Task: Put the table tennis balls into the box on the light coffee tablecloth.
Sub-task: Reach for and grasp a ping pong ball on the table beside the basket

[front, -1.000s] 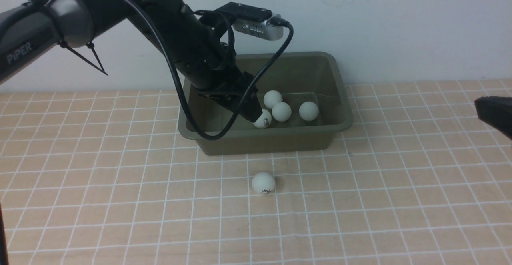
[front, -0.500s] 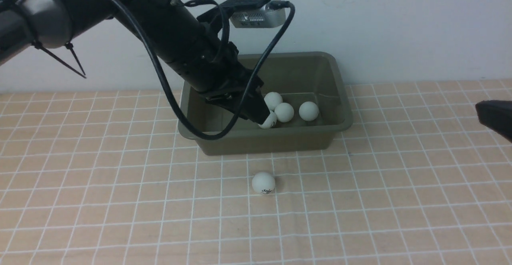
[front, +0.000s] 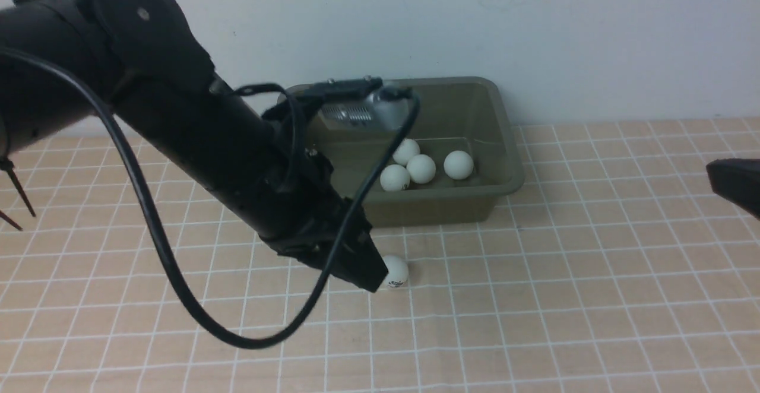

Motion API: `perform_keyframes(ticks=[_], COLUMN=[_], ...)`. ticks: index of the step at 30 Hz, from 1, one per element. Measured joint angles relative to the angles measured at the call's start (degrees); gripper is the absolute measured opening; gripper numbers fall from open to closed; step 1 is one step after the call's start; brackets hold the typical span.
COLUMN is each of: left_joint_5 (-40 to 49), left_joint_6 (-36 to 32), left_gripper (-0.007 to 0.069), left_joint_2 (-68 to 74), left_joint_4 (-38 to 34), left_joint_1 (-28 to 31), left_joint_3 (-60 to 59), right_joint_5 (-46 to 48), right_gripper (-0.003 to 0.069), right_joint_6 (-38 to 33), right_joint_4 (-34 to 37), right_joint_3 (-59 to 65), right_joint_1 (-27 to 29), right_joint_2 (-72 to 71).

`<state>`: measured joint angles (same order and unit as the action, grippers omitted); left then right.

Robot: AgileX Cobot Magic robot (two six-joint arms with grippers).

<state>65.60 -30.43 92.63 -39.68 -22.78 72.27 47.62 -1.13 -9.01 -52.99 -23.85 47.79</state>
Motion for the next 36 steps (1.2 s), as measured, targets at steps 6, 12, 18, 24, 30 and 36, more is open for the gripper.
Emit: perform_keyframes(ticks=[6,12,18,24,30,36], left_joint_5=[-10.07,-19.43,-24.95,-31.01,-33.15,-34.65], left_joint_6=[-2.8,-6.19,-11.75,-13.36,-13.36,-14.78], left_gripper=[0.0281,0.0343,0.0354,0.0354,0.0354,0.0354], left_joint_2=[4.85,9.75,13.31,15.78,17.68,21.03], left_joint_4=[0.16,0.21,0.09,-0.78,-1.41,-2.23], left_joint_1=[-1.78,-1.78,-1.78,-1.78,-1.78,-1.78], left_joint_3=[-0.96,-0.96,-0.96,-0.96,-0.96,-0.96], right_joint_5=[0.0,-0.8,-1.33,-1.68,-1.68,-2.41], right_gripper=[0.0449,0.0449,0.0449,0.0449,0.0449,0.0449], right_joint_6=[0.0,0.0,0.0,0.0,0.0,0.0], right_joint_4=[0.11,0.16,0.16,0.16,0.37,0.43], right_joint_3=[0.0,0.0,0.0,0.0,0.0,0.0], right_joint_1=[0.0,0.0,0.0,0.0,0.0,0.0], right_joint_2=[0.0,0.0,0.0,0.0,0.0,0.0])
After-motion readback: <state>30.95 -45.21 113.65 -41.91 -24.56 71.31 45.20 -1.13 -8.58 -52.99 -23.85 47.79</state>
